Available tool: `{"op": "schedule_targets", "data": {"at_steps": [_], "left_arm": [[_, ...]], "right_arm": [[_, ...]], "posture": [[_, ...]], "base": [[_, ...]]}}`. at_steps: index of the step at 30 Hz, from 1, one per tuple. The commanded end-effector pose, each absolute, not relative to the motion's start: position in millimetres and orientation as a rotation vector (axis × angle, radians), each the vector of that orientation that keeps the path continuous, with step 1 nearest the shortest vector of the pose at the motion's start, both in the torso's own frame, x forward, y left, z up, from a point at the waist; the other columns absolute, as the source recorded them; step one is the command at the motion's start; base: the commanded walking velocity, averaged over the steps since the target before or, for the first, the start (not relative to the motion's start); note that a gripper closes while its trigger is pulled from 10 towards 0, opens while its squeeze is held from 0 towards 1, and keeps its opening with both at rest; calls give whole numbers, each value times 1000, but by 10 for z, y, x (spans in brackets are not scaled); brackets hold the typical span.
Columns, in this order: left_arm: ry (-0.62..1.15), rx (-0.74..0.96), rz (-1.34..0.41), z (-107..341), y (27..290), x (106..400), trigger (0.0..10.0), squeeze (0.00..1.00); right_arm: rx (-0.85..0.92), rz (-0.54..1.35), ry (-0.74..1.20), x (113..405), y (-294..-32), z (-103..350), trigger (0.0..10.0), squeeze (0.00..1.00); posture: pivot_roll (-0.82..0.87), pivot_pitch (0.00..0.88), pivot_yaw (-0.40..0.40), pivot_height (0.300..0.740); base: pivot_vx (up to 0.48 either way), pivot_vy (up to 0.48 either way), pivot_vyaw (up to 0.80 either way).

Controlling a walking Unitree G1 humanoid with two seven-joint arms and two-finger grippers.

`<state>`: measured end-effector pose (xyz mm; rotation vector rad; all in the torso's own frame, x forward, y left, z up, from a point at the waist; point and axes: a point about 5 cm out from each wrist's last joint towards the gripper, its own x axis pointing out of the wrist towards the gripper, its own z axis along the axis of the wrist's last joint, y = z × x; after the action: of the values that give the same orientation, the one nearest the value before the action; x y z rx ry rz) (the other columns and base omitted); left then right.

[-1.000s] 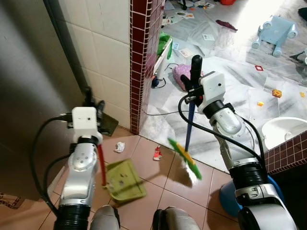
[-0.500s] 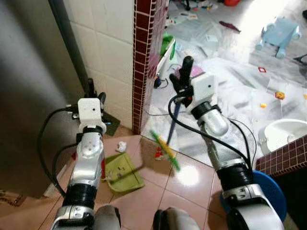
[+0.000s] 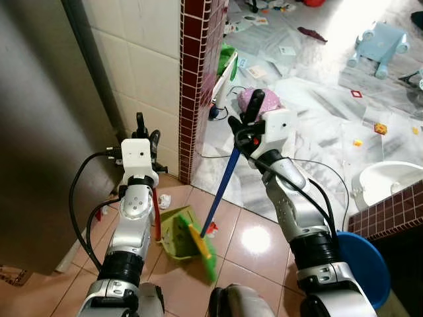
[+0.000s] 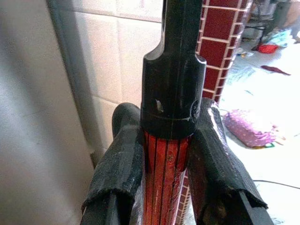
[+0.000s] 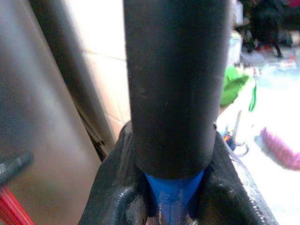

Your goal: Sweep floor

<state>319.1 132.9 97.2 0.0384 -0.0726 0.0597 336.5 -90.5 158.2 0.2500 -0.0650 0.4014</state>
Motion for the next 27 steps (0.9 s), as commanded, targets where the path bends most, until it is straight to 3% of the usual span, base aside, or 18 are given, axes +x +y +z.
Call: {"op": "schedule_targets", "data": {"at_steps": [1, 6, 12, 18, 27], "left_arm": [[-73, 15, 7, 978, 1198, 3208, 10000, 0], [-70, 8, -4, 962, 1175, 3211, 10000, 0], [-28, -11, -68, 900, 1099, 3216, 10000, 0], [16, 6, -132, 851, 1041, 3205, 10000, 0], [27, 24, -189, 887, 1037, 3190, 10000, 0]], "right_arm": [[380, 413, -112, 3388, -881, 1793, 10000, 0], [397, 525, -215, 3406, -820, 2238, 10000, 0], [77, 659, -452, 3356, -821, 2702, 10000, 0], [0, 599, -454, 3405, -976, 2676, 10000, 0], [-273, 459, -367, 3449, -1235, 2230, 10000, 0]], "posture": [[-76, 148, -117, 740], [-81, 148, -117, 740], [-87, 146, -115, 740], [-81, 149, -114, 740], [-74, 159, -99, 740]], "base": [[0, 0, 0], [0, 0, 0], [0, 0, 0], [0, 0, 0], [0, 0, 0]]}}
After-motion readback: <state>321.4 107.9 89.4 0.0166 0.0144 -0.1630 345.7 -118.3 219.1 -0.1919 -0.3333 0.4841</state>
